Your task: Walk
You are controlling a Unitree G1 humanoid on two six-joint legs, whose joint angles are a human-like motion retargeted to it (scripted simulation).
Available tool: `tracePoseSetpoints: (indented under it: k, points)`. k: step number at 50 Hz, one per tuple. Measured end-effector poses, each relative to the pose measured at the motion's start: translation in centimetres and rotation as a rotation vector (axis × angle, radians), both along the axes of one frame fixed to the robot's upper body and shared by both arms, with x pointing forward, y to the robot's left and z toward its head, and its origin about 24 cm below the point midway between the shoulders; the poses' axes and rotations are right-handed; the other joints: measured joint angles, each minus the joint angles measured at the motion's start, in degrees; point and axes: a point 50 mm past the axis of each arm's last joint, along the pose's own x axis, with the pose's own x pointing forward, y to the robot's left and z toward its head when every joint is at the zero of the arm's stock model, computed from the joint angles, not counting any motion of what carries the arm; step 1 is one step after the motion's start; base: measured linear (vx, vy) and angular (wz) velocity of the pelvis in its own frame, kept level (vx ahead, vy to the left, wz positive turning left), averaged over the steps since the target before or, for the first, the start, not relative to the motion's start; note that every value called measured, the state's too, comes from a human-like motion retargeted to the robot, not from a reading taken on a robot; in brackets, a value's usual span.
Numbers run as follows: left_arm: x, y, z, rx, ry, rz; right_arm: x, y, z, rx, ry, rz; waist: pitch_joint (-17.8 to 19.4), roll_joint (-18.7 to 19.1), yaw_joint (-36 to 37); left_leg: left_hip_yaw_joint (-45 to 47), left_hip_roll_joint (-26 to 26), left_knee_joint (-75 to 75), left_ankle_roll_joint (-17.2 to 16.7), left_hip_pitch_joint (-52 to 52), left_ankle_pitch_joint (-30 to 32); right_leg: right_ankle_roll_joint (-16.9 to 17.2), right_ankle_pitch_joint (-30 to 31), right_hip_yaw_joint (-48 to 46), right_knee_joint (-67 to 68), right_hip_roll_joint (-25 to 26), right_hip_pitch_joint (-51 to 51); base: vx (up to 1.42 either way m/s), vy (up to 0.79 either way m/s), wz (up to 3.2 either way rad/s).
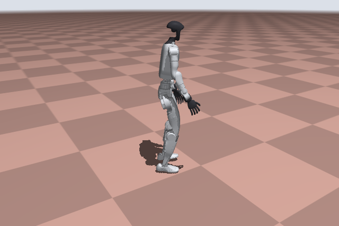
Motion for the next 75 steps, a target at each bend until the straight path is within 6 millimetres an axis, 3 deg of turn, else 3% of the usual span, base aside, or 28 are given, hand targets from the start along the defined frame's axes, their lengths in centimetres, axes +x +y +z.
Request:
tracePoseSetpoints:
  k: [5,10,22,32,38,43,47,53,58,64,70,75]
  points:
    - [-2.9,0.7,-1.5,0.028,0.155,-0.005,-1.0,0.2,-0.5,0.019,0.035,0.039,-1.73,-0.31,-1.64,2.21,-0.77,-1.98,1.58,5.09,-1.86,-0.3,-2.93,1.71,0.85,-0.74,2.97,0.26,0.09,-0.47]
    - [-3.9,1.4,-1.9,0.043,0.216,0.004,-2.5,-0.1,-1.3,0.027,0.101,0.057,-3.18,-0.29,-2.62,4.05,-1.68,-4.21,2.34,9.4,-3.31,-0.58,-5.59,1.99,1.7,-1.83,5.15,0.2,0.06,-0.37]
    - [-2.7,3.0,-1.3,0.042,0.183,0.052,-6.7,-1.4,-3.0,0.02,0.263,0.015,-6.57,0.64,-4.13,7.13,-2.87,-12.01,1.97,16.47,-2.88,-0.08,-7.22,1.66,-1.29,-2.88,8.6,0.13,0.01,-0.32]
    - [-1.8,4.0,-0.8,0.034,0.162,0.072,-8.5,-1.3,-3.6,0.035,0.308,-0.014,-8.52,0.61,-6.61,10.03,-2.27,-14.0,1.29,17.45,-2.32,0.89,-6.97,2.4,-3.37,-2.18,8.35,0.05,-0.04,-0.35]
    - [-1.2,4.6,-0.4,0.035,0.142,0.078,-10.2,-1.3,-4.0,0.038,0.352,-0.022,-8.91,0.29,-7.69,12.12,-0.4,-8.23,1.26,14.54,-3.54,1.11,-5.94,3.66,-5.45,-1.08,8.05,0.03,-0.09,-0.46]
    - [-0.1,4.8,0.2,0.029,0.095,0.074,-11.1,-1.6,-4.2,0.022,0.381,-0.016,-8.31,0.51,-6.96,12.21,3.96,7.79,1.43,6.7,-4.1,0.44,-4.93,5.72,-7.33,0.72,8.31,0.05,-0.12,-0.62]
    - [1.1,4.6,0.8,0.018,0.047,0.054,-11.8,-1.8,-4.3,0.001,0.41,-0.006,-7.59,1.37,-4.92,9.34,6.55,20.09,3.41,-1.56,-9.03,-0.05,-4.41,7.89,-8.25,3.04,8.39,0.09,-0.1,-0.73]
    - [2.1,3.8,1.3,-0.012,-0.006,0.038,-13.1,-2.4,-4.5,-0.039,0.457,-0.003,-7.06,1.77,-1.67,5.63,4.94,17.66,3.97,-10.17,-10.69,-0.08,-4.73,10.79,-9.05,4.6,8.5,0.17,-0.06,-0.59]
    - [1.9,3.5,1.2,-0.029,-0.008,0.069,-12.9,-2.0,-4.5,-0.055,0.453,0.034,-6.81,0.95,-0.05,1.75,0.78,4.98,2.73,-14.04,-6.61,-0.84,-7.03,12.68,-8.05,4.35,8.83,0.24,-0.04,-0.45]
    - [0.5,3.9,0.5,-0.03,0.041,0.145,-11.2,-0.9,-4.3,-0.065,0.411,0.113,-6.8,-0.44,1.21,-3.21,-2.78,-10.41,1.18,-15.02,0.28,-2.76,-11.85,14.73,-4.39,4.47,9.44,0.29,-0.01,-0.42]
    - [-2.3,4.5,-0.7,-0.038,0.137,0.262,-9.2,-0.1,-4.0,-0.055,0.357,0.14,-7.19,-2.72,2.8,-6.3,-4.94,-14.23,1.12,-14.28,5.67,-4.41,-16.8,16.83,1.11,4.52,11.05,0.39,0.02,-0.44]
    - [-5.6,4.7,-1.8,-0.067,0.236,0.387,-8.6,0.2,-3.9,-0.024,0.339,0.105,-8.68,-6.11,4.41,-6.06,-7.51,-7.44,2.41,-14.49,7.47,-3.7,-16.64,11.85,9.31,0.95,10.64,0.48,0.05,-0.48]
